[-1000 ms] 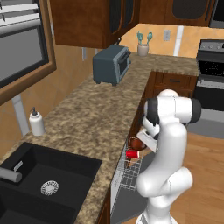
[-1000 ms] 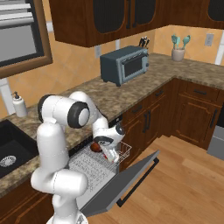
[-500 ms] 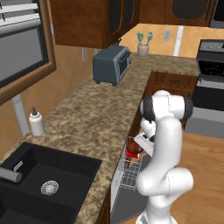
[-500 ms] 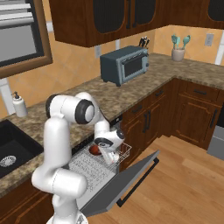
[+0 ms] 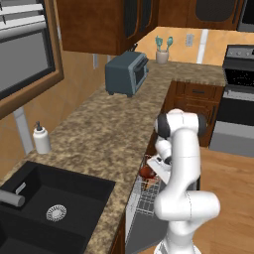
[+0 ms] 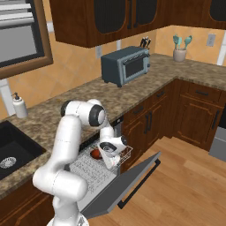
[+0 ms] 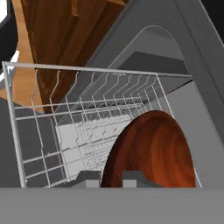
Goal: Pick up the cup and bowl from the counter, place them in the dishwasher, and close the dishwasher door.
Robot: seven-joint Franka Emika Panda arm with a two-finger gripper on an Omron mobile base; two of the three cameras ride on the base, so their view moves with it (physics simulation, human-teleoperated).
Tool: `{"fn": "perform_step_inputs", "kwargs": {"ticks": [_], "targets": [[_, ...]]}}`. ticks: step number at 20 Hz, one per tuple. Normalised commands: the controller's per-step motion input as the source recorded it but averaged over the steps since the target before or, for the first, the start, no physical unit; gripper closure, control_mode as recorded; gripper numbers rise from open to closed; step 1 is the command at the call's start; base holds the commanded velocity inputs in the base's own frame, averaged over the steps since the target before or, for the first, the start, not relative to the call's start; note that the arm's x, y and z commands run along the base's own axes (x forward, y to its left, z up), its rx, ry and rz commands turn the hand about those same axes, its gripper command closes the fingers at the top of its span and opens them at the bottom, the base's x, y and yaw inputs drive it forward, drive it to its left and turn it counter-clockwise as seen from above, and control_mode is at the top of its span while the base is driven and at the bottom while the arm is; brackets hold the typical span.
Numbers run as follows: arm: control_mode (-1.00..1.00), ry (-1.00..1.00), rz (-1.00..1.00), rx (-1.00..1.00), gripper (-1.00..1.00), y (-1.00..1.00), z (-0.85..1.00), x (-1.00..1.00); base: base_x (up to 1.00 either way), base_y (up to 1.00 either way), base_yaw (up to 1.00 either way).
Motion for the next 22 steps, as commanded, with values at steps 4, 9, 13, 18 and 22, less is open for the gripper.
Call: {"fn": "perform_step_inputs", "kwargs": {"ticks": [4,9,13,18,22], "targets": [[-1.00,0.00,0.07,-0.02,1.00,0.24,-0.98,0.20,0.00,0.00,0.00],[-1.00,0.00,0.06,-0.01,1.00,0.14,-0.74,0.22,0.00,0.00,0.00],[-1.00,0.01,0.08,0.00,1.00,0.01,-0.82,0.07,0.00,0.00,0.00],[-1.00,0.11,0.08,-0.05,1.00,-0.03,-1.00,0.00,0.00,0.00,0.00],[-1.00,0.07,0.08,-0.08,-1.00,0.00,-0.80,0.00,0.00,0.00,0.00]]}}
